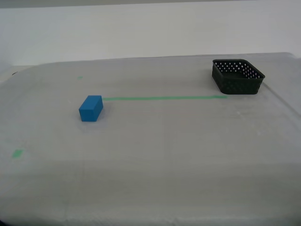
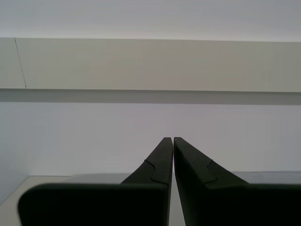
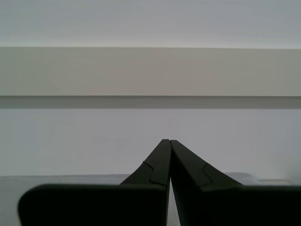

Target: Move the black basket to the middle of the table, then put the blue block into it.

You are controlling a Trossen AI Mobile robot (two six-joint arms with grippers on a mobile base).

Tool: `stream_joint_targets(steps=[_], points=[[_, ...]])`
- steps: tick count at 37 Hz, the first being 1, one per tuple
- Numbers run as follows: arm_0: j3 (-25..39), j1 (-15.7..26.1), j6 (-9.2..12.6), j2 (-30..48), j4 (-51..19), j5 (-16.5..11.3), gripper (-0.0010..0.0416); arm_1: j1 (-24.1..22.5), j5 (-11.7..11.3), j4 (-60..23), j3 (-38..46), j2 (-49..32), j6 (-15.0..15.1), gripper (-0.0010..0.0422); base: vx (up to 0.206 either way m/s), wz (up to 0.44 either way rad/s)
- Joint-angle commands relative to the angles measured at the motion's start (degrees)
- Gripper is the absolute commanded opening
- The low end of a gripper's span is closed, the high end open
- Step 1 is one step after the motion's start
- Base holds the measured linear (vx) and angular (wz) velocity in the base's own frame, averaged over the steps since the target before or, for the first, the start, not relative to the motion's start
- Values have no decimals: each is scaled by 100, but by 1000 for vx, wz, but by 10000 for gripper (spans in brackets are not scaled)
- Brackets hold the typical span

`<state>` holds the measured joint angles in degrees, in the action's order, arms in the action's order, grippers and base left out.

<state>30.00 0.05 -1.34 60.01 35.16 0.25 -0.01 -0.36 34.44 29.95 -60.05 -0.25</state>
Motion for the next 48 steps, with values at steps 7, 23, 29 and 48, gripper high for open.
stream_joint_targets(steps=[7, 23, 29, 48], points=[[4, 0, -17, -4, 20, -4, 0, -2, -4, 31, 2, 2, 11, 0, 0, 0], [4, 0, -17, -4, 20, -4, 0, -2, -4, 31, 2, 2, 11, 0, 0, 0], [4, 0, -17, -4, 20, -4, 0, -2, -4, 31, 2, 2, 11, 0, 0, 0], [4, 0, -17, -4, 20, -4, 0, -2, -4, 31, 2, 2, 11, 0, 0, 0]])
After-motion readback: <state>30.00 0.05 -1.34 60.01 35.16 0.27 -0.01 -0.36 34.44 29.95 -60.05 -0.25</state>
